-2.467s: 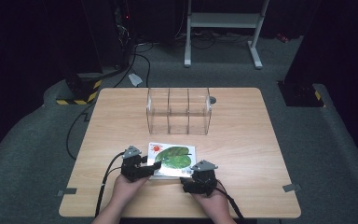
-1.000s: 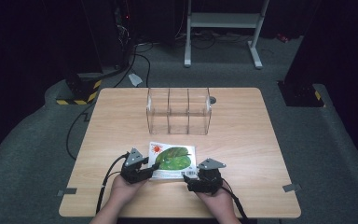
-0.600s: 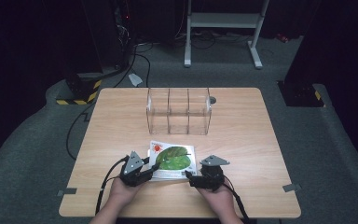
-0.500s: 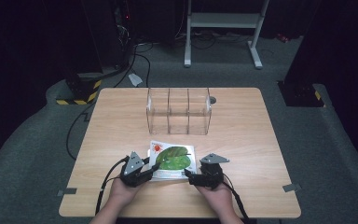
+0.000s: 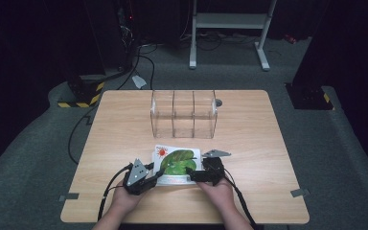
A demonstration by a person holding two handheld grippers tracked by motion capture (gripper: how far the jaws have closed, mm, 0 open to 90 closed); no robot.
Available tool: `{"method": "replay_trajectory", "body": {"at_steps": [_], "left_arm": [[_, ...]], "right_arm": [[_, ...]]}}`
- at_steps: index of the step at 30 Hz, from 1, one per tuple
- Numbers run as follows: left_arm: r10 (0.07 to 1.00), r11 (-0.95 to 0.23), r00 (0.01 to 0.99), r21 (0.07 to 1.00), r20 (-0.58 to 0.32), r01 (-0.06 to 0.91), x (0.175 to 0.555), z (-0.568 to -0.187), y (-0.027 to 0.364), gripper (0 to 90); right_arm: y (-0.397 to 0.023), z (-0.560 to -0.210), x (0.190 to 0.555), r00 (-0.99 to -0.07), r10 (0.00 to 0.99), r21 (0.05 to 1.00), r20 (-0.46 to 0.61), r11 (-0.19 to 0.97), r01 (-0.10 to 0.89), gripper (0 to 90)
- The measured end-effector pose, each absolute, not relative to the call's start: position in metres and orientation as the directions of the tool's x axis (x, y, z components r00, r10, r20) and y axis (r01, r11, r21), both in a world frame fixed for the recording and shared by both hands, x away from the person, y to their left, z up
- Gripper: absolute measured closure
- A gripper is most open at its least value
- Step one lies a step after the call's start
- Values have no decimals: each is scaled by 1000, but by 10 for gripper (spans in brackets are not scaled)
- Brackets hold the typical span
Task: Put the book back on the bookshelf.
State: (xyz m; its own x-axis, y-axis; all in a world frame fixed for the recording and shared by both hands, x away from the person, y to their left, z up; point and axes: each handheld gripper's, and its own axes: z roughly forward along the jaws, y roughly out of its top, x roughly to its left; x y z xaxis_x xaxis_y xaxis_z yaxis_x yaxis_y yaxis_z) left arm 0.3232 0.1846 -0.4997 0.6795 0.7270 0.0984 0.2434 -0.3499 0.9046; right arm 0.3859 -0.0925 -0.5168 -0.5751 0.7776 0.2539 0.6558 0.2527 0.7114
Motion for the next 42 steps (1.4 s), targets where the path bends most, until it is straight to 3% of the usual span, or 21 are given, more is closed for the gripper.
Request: {"method": "replay_trajectory", "body": {"at_steps": [5,18,32,42], "left_arm": [[725,-363,678,902,117,232,322,-500,184,623],[711,-372,687,909,148,189,319,-499,184,631],[700,-374,698,909,148,183,318,-500,184,661],[699,-383,697,907,160,176,318,-500,183,660]], "right_arm": [[-93,-521,394,-566,756,689,327,220,691,115],[-92,-520,400,-563,738,668,372,209,715,100],[-103,-515,392,-593,740,727,316,214,653,222],[-100,-518,408,-577,715,685,395,188,704,145]]}}
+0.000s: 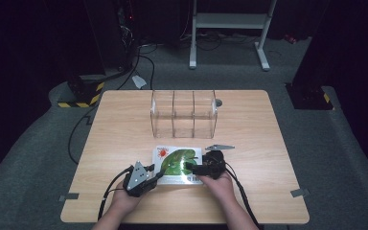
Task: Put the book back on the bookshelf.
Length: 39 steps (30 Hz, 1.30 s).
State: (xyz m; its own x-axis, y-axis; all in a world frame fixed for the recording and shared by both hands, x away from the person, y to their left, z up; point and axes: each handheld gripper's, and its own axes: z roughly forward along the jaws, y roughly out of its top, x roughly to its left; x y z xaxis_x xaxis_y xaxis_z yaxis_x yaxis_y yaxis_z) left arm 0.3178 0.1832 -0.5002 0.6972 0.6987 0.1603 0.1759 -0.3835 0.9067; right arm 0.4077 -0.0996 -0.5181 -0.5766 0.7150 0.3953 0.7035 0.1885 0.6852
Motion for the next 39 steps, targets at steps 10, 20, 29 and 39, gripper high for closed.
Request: {"method": "replay_trajectory", "body": {"at_steps": [10,20,29,39], "left_arm": [[715,-340,693,912,92,229,319,-502,182,675],[726,-358,683,890,74,284,322,-510,179,660],[733,-370,676,881,81,296,322,-515,178,665],[741,-363,667,883,81,296,310,-513,192,614]], "right_arm": [[-102,-501,388,-606,755,781,252,211,588,277],[-112,-486,371,-612,765,834,200,195,516,326],[-118,-479,353,-640,752,870,156,202,450,353],[-123,-478,338,-663,734,882,151,203,426,364]]}}
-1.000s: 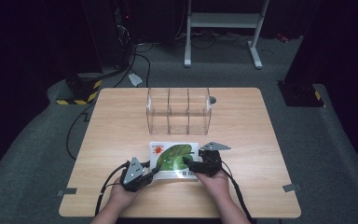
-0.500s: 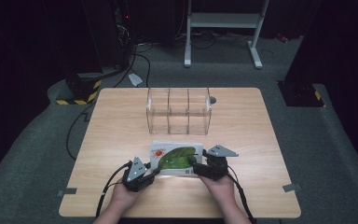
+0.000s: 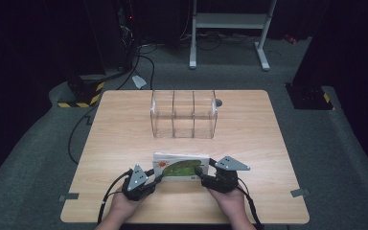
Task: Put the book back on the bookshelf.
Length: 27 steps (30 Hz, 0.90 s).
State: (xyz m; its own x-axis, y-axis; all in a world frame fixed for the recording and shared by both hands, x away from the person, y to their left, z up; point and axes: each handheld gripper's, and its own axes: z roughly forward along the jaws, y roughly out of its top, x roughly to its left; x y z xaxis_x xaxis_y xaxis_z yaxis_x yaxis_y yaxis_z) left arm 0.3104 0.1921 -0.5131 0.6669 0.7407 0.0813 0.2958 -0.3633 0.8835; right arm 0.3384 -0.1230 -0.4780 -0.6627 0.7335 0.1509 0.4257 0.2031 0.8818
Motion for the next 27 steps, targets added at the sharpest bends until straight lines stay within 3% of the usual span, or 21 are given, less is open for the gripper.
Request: {"method": "replay_trajectory", "body": {"at_steps": [11,20,27], "left_arm": [[760,-307,647,914,67,265,308,-503,199,348],[754,-287,654,925,57,251,306,-499,194,320],[746,-290,662,927,65,236,305,-496,192,374]], "right_arm": [[-126,-479,333,-675,721,883,158,202,423,364],[-124,-480,329,-690,710,889,141,217,404,345],[-124,-484,329,-702,698,882,139,234,408,300]]}}
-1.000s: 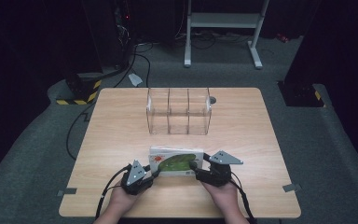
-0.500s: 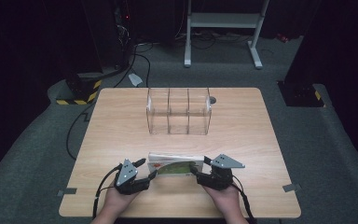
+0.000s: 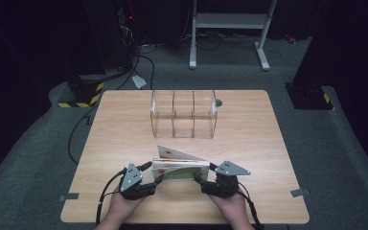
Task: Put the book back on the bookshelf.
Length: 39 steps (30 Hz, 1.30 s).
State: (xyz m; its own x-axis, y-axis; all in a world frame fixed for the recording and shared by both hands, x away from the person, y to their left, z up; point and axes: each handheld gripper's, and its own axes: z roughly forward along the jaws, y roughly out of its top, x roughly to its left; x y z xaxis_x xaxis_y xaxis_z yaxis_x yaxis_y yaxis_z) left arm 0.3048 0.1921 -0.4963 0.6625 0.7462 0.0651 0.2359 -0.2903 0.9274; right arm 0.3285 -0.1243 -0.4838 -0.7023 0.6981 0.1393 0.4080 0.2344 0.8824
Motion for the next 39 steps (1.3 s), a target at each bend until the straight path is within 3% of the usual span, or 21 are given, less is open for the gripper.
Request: {"method": "replay_trajectory", "body": {"at_steps": [12,25,28,39], "left_arm": [[781,-312,618,914,90,261,314,-499,190,471],[797,-318,598,901,86,294,323,-504,191,460],[800,-317,593,899,84,301,324,-505,193,454],[821,-277,569,905,48,322,324,-504,212,445]], "right_arm": [[-124,-483,327,-707,698,897,115,233,376,324],[-120,-477,335,-742,661,916,116,218,338,294],[-113,-477,334,-761,642,922,92,234,309,389],[-116,-477,325,-785,619,933,32,264,246,581]]}}
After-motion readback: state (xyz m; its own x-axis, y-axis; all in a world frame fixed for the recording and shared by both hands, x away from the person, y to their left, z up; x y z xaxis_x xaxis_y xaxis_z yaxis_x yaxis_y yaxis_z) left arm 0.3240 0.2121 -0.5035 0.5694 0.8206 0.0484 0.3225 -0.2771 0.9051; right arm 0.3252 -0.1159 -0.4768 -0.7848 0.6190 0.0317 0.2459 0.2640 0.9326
